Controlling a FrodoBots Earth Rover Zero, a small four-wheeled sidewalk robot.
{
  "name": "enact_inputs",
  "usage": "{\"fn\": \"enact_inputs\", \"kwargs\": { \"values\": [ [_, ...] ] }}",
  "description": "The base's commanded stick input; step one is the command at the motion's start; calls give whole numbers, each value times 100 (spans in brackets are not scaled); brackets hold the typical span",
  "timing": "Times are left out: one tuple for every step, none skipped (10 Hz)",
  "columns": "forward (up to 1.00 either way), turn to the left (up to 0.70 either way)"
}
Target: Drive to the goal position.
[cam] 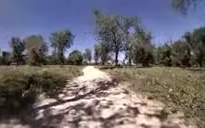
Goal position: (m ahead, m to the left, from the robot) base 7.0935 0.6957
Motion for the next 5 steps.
{"fn": "enact_inputs", "kwargs": {
  "values": [
    [85, 0],
    [85, 0],
    [85, 0],
    [85, 0],
    [85, 0]
  ]
}}
